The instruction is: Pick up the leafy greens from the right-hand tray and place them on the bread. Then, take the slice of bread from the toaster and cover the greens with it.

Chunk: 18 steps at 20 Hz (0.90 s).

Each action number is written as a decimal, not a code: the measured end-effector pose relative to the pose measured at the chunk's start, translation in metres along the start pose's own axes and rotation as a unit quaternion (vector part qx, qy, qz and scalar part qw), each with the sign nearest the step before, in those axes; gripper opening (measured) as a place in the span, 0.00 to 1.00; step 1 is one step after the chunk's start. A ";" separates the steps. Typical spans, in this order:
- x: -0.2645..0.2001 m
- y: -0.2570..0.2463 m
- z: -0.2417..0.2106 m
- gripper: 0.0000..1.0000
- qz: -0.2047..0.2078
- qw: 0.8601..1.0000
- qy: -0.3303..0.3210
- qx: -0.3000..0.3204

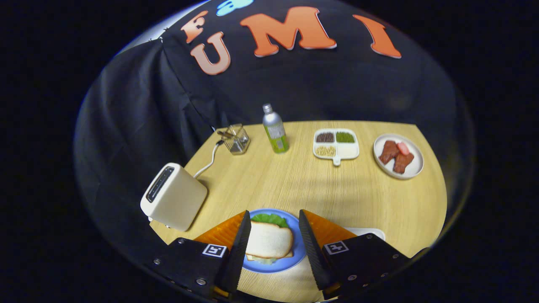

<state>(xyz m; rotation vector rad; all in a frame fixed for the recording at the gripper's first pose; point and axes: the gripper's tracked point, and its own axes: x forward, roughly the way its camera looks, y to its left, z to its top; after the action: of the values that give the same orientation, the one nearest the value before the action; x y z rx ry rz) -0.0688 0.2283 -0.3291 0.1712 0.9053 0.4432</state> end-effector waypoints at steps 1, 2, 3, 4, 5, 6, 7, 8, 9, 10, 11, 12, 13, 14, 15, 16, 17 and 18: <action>-0.012 0.001 0.022 0.69 -0.004 1.000 -0.027 -0.008; -0.024 0.002 0.040 0.69 -0.008 0.998 -0.053 -0.016; -0.036 0.003 0.059 0.69 -0.010 0.997 -0.078 -0.024; -0.047 0.005 0.075 0.69 -0.014 0.994 -0.102 -0.033; -0.061 0.006 0.090 0.70 -0.016 0.991 -0.124 -0.045; -0.074 0.008 0.106 0.70 -0.021 0.986 -0.154 -0.058; -0.084 0.011 0.124 0.70 -0.028 0.979 -0.187 -0.071; -0.095 0.013 0.139 0.70 -0.033 0.972 -0.218 -0.082; -0.107 0.015 0.153 0.70 -0.039 0.965 -0.245 -0.090; -0.116 0.020 0.166 0.71 -0.042 0.958 -0.266 -0.095; -0.126 0.023 0.178 0.74 -0.045 0.952 -0.286 -0.099; -0.134 0.026 0.188 0.77 -0.048 0.945 -0.306 -0.102; -0.143 0.028 0.199 0.80 -0.051 0.938 -0.325 -0.108; -0.152 0.034 0.209 0.82 -0.052 0.930 -0.344 -0.120; -0.159 0.037 0.220 0.86 -0.055 0.921 -0.362 -0.133; -0.167 0.039 0.227 0.88 -0.063 0.913 -0.375 -0.147; -0.174 0.038 0.232 0.90 -0.070 0.906 -0.386 -0.159; -0.180 0.037 0.235 0.91 -0.078 0.899 -0.396 -0.169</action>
<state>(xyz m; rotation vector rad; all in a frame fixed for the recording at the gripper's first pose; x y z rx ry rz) 0.0099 0.1923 -0.0436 -0.0468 0.0290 0.3271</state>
